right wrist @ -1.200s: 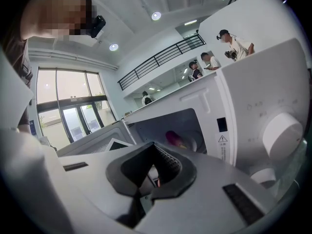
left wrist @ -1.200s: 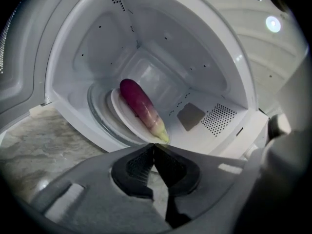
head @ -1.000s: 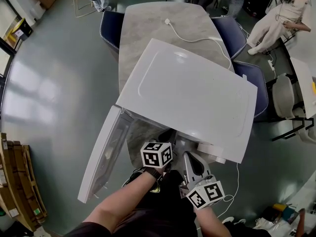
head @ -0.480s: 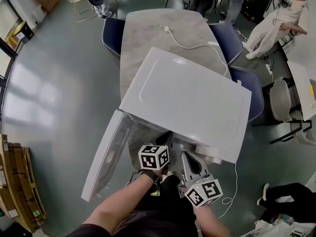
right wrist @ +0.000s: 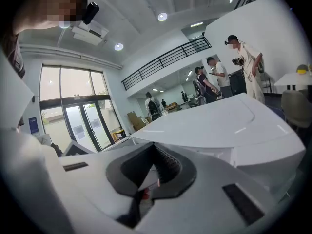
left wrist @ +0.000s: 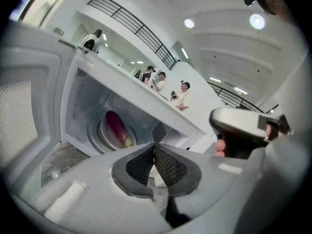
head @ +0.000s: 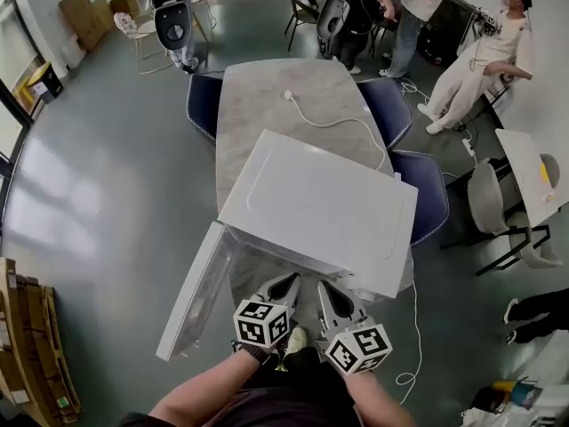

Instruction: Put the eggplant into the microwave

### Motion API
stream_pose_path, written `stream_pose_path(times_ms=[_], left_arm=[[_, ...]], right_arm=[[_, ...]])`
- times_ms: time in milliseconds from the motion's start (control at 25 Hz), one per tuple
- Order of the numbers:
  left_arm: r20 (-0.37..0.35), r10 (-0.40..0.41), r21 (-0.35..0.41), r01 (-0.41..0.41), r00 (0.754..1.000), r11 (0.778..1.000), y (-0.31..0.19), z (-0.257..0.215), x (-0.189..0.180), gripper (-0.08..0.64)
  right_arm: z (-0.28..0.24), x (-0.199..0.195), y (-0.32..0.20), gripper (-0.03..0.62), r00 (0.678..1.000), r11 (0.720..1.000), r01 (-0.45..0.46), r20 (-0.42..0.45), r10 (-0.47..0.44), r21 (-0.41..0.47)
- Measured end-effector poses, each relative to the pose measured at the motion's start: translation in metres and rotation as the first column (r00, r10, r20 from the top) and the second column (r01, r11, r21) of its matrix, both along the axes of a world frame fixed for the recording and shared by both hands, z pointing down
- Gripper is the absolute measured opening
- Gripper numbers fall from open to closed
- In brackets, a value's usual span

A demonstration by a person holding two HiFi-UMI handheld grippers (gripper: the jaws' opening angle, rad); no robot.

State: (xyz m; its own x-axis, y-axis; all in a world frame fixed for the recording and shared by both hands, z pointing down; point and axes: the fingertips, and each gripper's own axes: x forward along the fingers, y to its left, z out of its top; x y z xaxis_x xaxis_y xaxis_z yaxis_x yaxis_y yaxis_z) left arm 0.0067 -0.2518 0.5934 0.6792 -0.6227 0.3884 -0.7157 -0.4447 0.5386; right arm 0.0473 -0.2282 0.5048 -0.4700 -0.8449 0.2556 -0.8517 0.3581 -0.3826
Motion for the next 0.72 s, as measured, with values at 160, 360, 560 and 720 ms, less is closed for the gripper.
stream_pose_path(times_ms=[160,360,560,720], left_arm=[[-0.003,0.004,0.092,-0.004,1.0,0.996,0.013,-0.055,-0.003,0.009],[-0.006,0.0,0.191,0.001,1.0,0.982,0.017,-0.114,0.0,0.009],[-0.002,-0.01,0.281,0.01,1.0,0.96,0.024,-0.156,-0.003,0.009],[-0.004,-0.009,0.332,0.01,1.0,0.943,0.027,-0.178,-0.004,0.009]], right_arm=[[-0.018,0.004,0.003,0.002,1.0,1.0,0.012,-0.015,-0.011,0.013],[-0.044,0.001,0.002,0.002,0.999,0.998,0.036,-0.006,-0.035,0.051],[-0.069,-0.002,0.003,0.002,0.999,0.994,0.055,-0.002,-0.055,0.096],[-0.091,-0.007,0.0,0.002,0.997,0.988,0.072,-0.008,-0.071,0.139]])
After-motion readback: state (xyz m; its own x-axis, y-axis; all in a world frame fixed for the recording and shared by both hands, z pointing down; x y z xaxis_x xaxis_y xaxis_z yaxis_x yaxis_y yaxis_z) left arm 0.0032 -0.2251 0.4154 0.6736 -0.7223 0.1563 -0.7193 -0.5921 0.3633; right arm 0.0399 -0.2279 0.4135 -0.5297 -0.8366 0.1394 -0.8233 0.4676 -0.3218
